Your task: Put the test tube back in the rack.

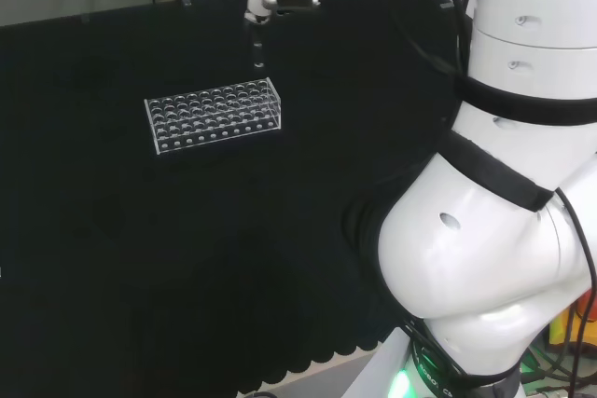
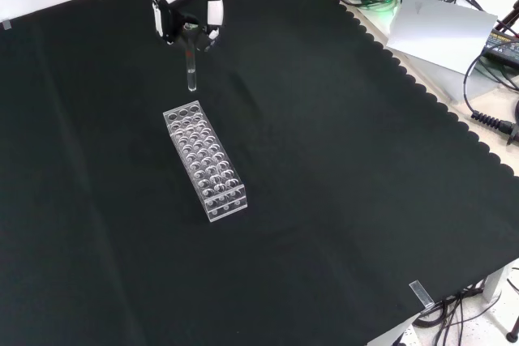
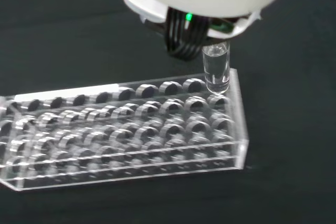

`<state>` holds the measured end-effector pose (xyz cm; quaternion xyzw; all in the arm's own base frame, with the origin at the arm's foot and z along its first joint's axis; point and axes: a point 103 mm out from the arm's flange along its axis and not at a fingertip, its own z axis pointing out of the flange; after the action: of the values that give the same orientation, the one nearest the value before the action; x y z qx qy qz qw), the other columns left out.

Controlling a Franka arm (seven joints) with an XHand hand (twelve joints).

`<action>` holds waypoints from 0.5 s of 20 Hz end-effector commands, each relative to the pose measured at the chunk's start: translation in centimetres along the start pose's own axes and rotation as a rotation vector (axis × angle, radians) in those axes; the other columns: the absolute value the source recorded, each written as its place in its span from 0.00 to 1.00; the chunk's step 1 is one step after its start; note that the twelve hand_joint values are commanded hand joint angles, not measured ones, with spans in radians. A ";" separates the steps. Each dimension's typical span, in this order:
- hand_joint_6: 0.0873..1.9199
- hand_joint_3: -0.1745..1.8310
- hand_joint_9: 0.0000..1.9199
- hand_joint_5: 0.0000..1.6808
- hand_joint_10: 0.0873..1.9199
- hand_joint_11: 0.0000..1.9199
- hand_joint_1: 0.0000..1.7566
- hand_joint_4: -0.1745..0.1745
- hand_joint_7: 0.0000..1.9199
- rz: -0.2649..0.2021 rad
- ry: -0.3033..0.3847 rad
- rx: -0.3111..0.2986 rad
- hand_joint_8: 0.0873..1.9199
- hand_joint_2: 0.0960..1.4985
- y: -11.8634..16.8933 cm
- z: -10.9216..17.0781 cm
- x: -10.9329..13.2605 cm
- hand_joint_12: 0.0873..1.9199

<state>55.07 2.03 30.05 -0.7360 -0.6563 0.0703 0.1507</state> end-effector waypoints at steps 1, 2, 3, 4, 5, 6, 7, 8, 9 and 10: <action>0.33 0.49 0.82 0.76 0.34 0.68 0.75 0.00 0.69 0.030 0.002 0.012 0.33 0.34 -0.1 0.7 -2.3 0.42; 0.33 0.49 0.82 0.76 0.34 0.68 0.75 0.00 0.69 0.028 0.006 0.011 0.33 0.34 0.0 0.8 -2.1 0.42; 0.33 0.49 0.82 0.76 0.34 0.68 0.75 0.00 0.69 0.024 0.009 0.013 0.33 0.34 0.0 1.0 -1.9 0.42; 0.33 0.49 0.82 0.76 0.34 0.68 0.75 0.00 0.69 0.021 0.013 0.015 0.33 0.34 0.1 1.2 -1.8 0.42; 0.33 0.49 0.82 0.76 0.34 0.68 0.75 0.00 0.69 0.015 0.017 0.018 0.33 0.34 0.3 1.3 -1.5 0.42; 0.33 0.49 0.82 0.76 0.34 0.68 0.75 0.00 0.69 0.009 0.019 0.020 0.33 0.34 0.4 1.4 -1.3 0.42; 0.33 0.49 0.82 0.76 0.34 0.68 0.75 0.00 0.69 0.004 0.019 0.023 0.33 0.34 0.5 1.6 -1.0 0.42; 0.33 0.49 0.82 0.76 0.34 0.68 0.75 0.00 0.69 -0.002 0.019 0.025 0.33 0.34 0.6 1.7 -0.6 0.42; 0.33 0.49 0.82 0.76 0.34 0.68 0.75 0.00 0.69 -0.008 0.018 0.026 0.33 0.34 0.8 1.9 -0.4 0.42; 0.33 0.49 0.82 0.76 0.34 0.68 0.75 0.00 0.69 -0.010 0.018 0.029 0.33 0.34 0.9 2.1 -0.3 0.42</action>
<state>54.70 0.91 28.41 -0.7386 -0.6499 0.0748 0.1627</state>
